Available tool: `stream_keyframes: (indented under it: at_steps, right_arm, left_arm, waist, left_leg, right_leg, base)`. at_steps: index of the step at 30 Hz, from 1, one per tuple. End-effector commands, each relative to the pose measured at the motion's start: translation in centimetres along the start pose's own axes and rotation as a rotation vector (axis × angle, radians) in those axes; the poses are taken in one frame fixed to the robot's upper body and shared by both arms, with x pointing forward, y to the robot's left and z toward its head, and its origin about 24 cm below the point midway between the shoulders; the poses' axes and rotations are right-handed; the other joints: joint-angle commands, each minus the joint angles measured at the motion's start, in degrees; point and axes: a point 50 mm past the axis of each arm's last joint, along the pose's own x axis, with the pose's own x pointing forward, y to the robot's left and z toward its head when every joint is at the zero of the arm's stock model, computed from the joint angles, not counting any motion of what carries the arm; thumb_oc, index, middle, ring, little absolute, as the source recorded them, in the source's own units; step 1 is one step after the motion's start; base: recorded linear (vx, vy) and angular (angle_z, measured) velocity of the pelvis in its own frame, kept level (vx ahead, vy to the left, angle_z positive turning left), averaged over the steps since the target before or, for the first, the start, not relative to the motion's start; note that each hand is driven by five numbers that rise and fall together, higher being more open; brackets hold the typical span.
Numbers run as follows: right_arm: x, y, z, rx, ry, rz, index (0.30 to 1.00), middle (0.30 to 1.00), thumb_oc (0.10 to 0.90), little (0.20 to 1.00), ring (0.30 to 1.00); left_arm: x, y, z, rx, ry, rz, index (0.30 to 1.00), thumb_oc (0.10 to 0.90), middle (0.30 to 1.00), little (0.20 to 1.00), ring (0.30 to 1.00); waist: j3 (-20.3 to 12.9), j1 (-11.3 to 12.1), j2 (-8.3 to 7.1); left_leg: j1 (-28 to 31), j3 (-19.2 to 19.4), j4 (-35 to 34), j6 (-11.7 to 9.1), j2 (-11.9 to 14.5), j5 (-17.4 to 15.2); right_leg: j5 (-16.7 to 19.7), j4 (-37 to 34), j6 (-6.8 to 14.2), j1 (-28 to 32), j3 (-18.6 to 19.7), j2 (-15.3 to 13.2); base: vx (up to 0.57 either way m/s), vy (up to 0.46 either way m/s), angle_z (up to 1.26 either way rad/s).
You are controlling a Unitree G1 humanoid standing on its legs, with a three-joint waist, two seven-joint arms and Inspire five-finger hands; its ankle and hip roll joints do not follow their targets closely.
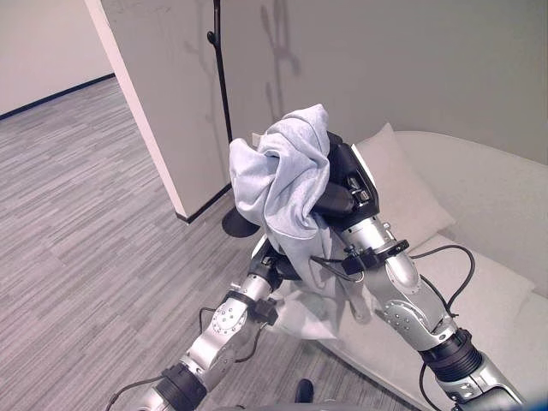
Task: Hang the clothes on the sofa on the clothes rack.
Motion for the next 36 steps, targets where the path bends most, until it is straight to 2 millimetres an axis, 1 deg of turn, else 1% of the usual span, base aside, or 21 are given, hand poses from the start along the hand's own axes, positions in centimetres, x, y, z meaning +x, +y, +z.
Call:
stream_keyframes:
  at_steps: [1,6,7,8,12,13,17,19,21,22,23,25,26,27,28,30,31,32,34,35,36]
  right_arm:
    - [1.5,1.7,5.9,0.022,-0.344,0.105,0.3,0.3,0.4,0.3,0.3]
    - [-0.7,-1.0,6.2,-0.128,-0.292,0.02,0.3,0.3,0.4,0.3,0.3]
    - [-0.7,-1.0,6.1,-0.126,-0.29,0.02,0.3,0.3,0.4,0.3,0.3]
    - [-1.7,-2.1,6.3,-0.176,-0.267,-0.015,0.3,0.3,0.4,0.3,0.3]
    - [-3.4,-3.8,6.6,-0.269,-0.211,-0.054,0.3,0.3,0.4,0.3,0.3]
    - [-4.4,-4.6,6.4,-0.28,-0.177,-0.079,0.3,0.3,0.4,0.3,0.3]
    - [-6.5,-6.5,6.9,-0.398,-0.135,-0.164,0.3,0.3,0.4,0.3,0.3]
    - [-7.6,-7.2,7.0,-0.461,-0.108,-0.215,0.3,0.3,0.4,0.3,0.3]
    - [-8.2,-7.3,6.4,-0.458,-0.085,-0.237,0.3,0.3,0.4,0.3,0.3]
    - [-8.4,-7.0,5.7,-0.444,-0.062,-0.237,0.3,0.3,0.4,0.3,0.3]
    - [-8.3,-7.0,5.6,-0.443,-0.062,-0.237,0.3,0.3,0.4,0.3,0.3]
    - [-8.3,-7.0,4.8,-0.407,-0.043,-0.245,0.3,0.3,0.4,0.3,0.3]
    - [-8.5,-7.1,4.3,-0.397,-0.032,-0.266,0.3,0.3,0.4,0.3,0.3]
    - [-8.5,-7.1,4.3,-0.397,-0.032,-0.268,0.3,0.3,0.4,0.3,0.3]
    - [-9.5,-7.4,4.2,-0.394,-0.01,-0.31,0.3,0.3,0.4,0.3,0.3]
    - [-9.8,-7.4,4.2,-0.389,-0.004,-0.323,0.3,0.3,0.4,0.3,0.3]
    - [-10.5,-7.7,3.9,-0.377,0.012,-0.354,0.3,0.3,0.4,0.3,0.3]
    - [-11.3,-7.7,3.6,-0.356,0.01,-0.419,0.3,0.3,0.4,0.3,0.3]
    - [-11.6,-7.6,3.1,-0.323,0.007,-0.447,0.3,0.3,0.4,0.3,0.3]
    - [-11.6,-7.6,3.1,-0.323,0.007,-0.447,0.3,0.3,0.4,0.3,0.3]
    - [-11.1,-7.1,1.3,-0.219,0.009,-0.454,0.3,0.3,0.4,0.3,0.3]
  left_arm:
    - [1.4,-0.4,3.8,0.0,-0.213,-0.029,0.3,0.4,0.3,0.3,0.3]
    - [-2.0,4.8,5.8,0.024,-0.31,0.234,0.3,0.4,0.3,0.3,0.3]
    - [-2.0,4.8,5.7,0.024,-0.309,0.236,0.3,0.4,0.3,0.3,0.3]
    - [-4.0,6.9,6.9,0.067,-0.36,0.345,0.3,0.4,0.3,0.3,0.3]
    - [-8.5,10.4,9.0,0.184,-0.446,0.561,0.3,0.4,0.3,0.3,0.3]
    - [-11.0,11.7,10.0,0.263,-0.481,0.662,0.3,0.4,0.3,0.3,0.3]
    - [-12.0,12.8,12.4,0.333,-0.6,0.727,0.3,0.4,0.3,0.3,0.3]
    - [-12.0,12.7,13.1,0.342,-0.648,0.736,0.3,0.4,0.3,0.3,0.3]
    - [-12.1,12.6,13.4,0.383,-0.655,0.742,0.3,0.4,0.3,0.3,0.3]
    - [-12.0,12.8,13.4,0.406,-0.656,0.772,0.3,0.4,0.3,0.3,0.3]
    - [-12.0,12.9,13.4,0.408,-0.657,0.774,0.3,0.4,0.3,0.3,0.3]
    - [-11.3,12.8,13.4,0.398,-0.661,0.777,0.3,0.4,0.3,0.3,0.3]
    - [-10.4,12.4,13.5,0.409,-0.666,0.755,0.3,0.4,0.3,0.3,0.3]
    - [-10.4,12.4,13.5,0.41,-0.666,0.755,0.3,0.4,0.3,0.3,0.3]
    - [-9.5,12.0,13.4,0.416,-0.659,0.718,0.3,0.4,0.3,0.3,0.3]
    - [-9.1,11.6,13.3,0.407,-0.655,0.695,0.3,0.4,0.3,0.3,0.3]
    - [-8.7,11.4,12.6,0.393,-0.627,0.67,0.3,0.4,0.3,0.3,0.3]
    - [-8.1,11.0,12.4,0.375,-0.617,0.628,0.3,0.4,0.3,0.3,0.3]
    - [-7.4,10.7,12.5,0.392,-0.601,0.588,0.3,0.4,0.3,0.3,0.3]
    - [-7.4,10.7,12.5,0.392,-0.601,0.588,0.3,0.4,0.3,0.3,0.3]
    - [-7.2,10.8,13.1,0.496,-0.582,0.552,0.3,0.4,0.3,0.3,0.3]
  waist:
    - [-5.4,0.62,-3.42]
    - [-5.48,1.42,-3.83]
    - [-5.48,1.47,-3.6]
    - [-5.51,1.84,-3.67]
    - [-4.98,2.85,-3.64]
    - [-4.34,3.99,-3.27]
    - [0.71,5.61,-3.42]
    - [1.26,4.43,-2.95]
    - [1.13,3.43,-2.49]
    - [0.72,2.99,-2.31]
    - [0.76,2.99,-2.27]
    - [0.72,2.53,-2.22]
    - [0.38,1.81,-1.88]
    - [0.32,1.79,-1.84]
    - [-0.73,0.77,-1.29]
    - [-1.49,0.58,-0.97]
    - [-2.16,0.56,-0.74]
    - [-1.79,0.58,-1.96]
    - [-1.75,0.54,-3.4]
    - [-1.79,0.52,-3.42]
    - [-0.43,1.38,-3.75]
  left_leg:
    - [0.79,3.0,0.23,-0.23,-0.5,-1.14]
    - [0.7,2.84,0.23,-0.24,-0.65,-0.68]
    - [1.17,2.91,0.23,-0.35,-0.36,-1.29]
    - [1.13,2.69,0.23,-0.43,-0.32,-1.27]
    - [0.83,2.28,0.23,-0.32,-0.3,-0.98]
    - [0.62,2.07,0.23,-0.11,-0.01,-0.72]
    - [-11.81,1.51,12.69,-2.12,-1.28,-0.42]
    - [-15.26,4.66,14.24,-3.09,1.53,0.94]
    - [-14.58,7.75,10.17,-3.01,5.49,2.24]
    - [-13.3,7.93,5.25,-4.15,9.05,5.44]
    - [-12.71,8.04,4.22,-4.29,9.13,6.01]
    - [-12.26,7.97,1.31,-5.83,13.53,9.6]
    - [-12.79,9.5,0.23,-7.27,17.71,12.52]
    - [-12.84,9.42,0.23,-7.34,17.79,12.54]
    - [-13.59,11.99,0.23,-8.45,19.8,13.49]
    - [-13.42,12.33,0.23,-8.64,19.57,13.03]
    - [-13.85,13.29,0.79,-8.8,19.32,11.89]
    - [-16.88,10.78,7.57,-8.4,15.5,8.4]
    - [-19.2,10.22,10.77,-7.02,12.87,5.71]
    - [-19.27,10.2,10.8,-7.01,12.85,5.71]
    - [-18.95,10.35,11.32,-2.09,7.77,2.17]
  right_leg:
    - [-1.91,0.55,7.07,4.74,2.56,-5.47]
    - [-1.65,0.4,7.09,4.73,2.28,-5.68]
    - [-2.11,0.4,7.12,5.15,2.34,-5.39]
    - [-2.27,0.4,7.16,5.09,2.12,-5.4]
    - [-2.03,0.4,7.19,4.52,2.27,-5.46]
    - [-2.34,0.4,7.18,4.18,2.49,-5.3]
    - [-2.49,0.4,7.14,2.45,0.05,-7.78]
    - [-2.95,0.4,7.97,1.72,-2.63,-9.51]
    - [-2.89,0.4,8.99,1.65,-3.79,-10.66]
    - [-2.51,0.4,9.96,1.59,-3.68,-12.14]
    - [-2.56,0.4,9.92,1.69,-3.68,-12.0]
    - [-2.29,0.4,11.03,1.79,-3.71,-14.16]
    - [-2.31,0.53,12.39,2.39,-4.74,-16.36]
    - [-2.33,0.51,12.38,2.41,-4.81,-16.27]
    - [-1.41,0.72,13.77,3.03,-6.13,-18.84]
    - [-0.73,0.78,14.27,3.32,-6.41,-19.88]
    - [0.28,0.62,15.37,4.28,-7.42,-21.91]
    - [3.37,1.03,15.39,5.41,-7.43,-25.77]
    - [5.57,1.54,15.46,5.52,-8.16,-28.21]
    - [5.58,1.54,15.46,5.48,-8.18,-28.23]
    - [9.26,8.53,13.76,3.03,-8.84,-31.86]
  base:
    - [0.0,0.0,0.0]
    - [0.01,-0.006,-0.01]
    - [0.08,-0.018,0.0]
    - [0.04,-0.014,0.01]
    - [0.03,-0.012,0.01]
    - [0.0,0.0,0.0]
    - [-0.22,0.012,0.11]
    - [-0.16,0.163,1.16]
    - [-0.01,0.299,1.16]
    - [0.04,0.284,0.76]
    - [0.04,0.339,0.67]
    - [0.02,0.414,0.29]
    - [0.01,0.428,0.2]
    - [0.04,0.644,0.21]
    - [0.07,0.484,0.09]
    - [0.07,0.409,0.23]
    - [0.12,0.477,0.29]
    - [0.1,0.482,0.23]
    - [0.02,0.305,0.41]
    - [0.03,0.55,0.68]
    - [0.03,0.421,0.52]
